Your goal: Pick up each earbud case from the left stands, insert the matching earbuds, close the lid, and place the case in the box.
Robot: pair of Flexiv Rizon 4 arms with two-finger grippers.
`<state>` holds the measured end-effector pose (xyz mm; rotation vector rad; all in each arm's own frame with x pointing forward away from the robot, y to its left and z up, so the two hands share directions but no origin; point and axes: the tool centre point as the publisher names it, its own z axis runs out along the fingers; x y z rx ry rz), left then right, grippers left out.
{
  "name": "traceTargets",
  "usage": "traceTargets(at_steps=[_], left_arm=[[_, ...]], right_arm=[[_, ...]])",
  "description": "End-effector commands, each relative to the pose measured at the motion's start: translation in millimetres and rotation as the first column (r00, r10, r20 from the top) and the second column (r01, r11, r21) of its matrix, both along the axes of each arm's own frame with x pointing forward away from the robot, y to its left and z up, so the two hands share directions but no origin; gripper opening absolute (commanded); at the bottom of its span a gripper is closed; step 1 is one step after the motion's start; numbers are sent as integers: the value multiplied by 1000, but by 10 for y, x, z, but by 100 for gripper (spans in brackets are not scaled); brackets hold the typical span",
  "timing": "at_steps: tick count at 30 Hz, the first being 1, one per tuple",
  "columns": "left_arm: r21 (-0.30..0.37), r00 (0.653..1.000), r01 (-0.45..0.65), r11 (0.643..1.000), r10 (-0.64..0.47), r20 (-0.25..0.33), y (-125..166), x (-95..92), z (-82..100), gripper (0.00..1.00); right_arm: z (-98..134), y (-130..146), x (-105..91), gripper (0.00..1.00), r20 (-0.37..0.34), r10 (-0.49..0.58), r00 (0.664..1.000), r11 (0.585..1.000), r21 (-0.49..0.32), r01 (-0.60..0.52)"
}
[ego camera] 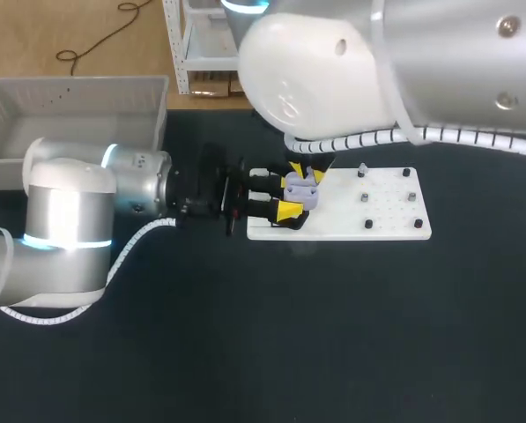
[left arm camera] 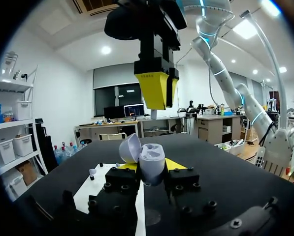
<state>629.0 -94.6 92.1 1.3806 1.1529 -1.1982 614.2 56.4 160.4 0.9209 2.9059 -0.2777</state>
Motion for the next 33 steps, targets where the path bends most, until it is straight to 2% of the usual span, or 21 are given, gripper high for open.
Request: traceTargets(at_steps=[1, 6, 15, 21, 33], left_arm=[[3, 1000, -1, 1000, 1, 0, -4, -1, 1, 0], [3, 1000, -1, 1000, 1, 0, -4, -1, 1, 0], [3, 1000, -1, 1000, 1, 0, -4, -1, 1, 0], [3, 1000, -1, 1000, 1, 0, -4, -1, 1, 0], [3, 1000, -1, 1000, 1, 0, -4, -1, 1, 0]], right_arm=[[3, -4, -4, 0, 1, -1, 1000, 1000, 0, 1], [3, -4, -4, 0, 1, -1, 1000, 1000, 0, 1], [-31, 78, 2, 0, -57, -108, 992, 993, -42, 106], [-41, 107, 18, 0, -60, -153, 986, 987, -52, 150], [-191, 145, 41, 0, -100, -167, 981, 986, -40, 163]])
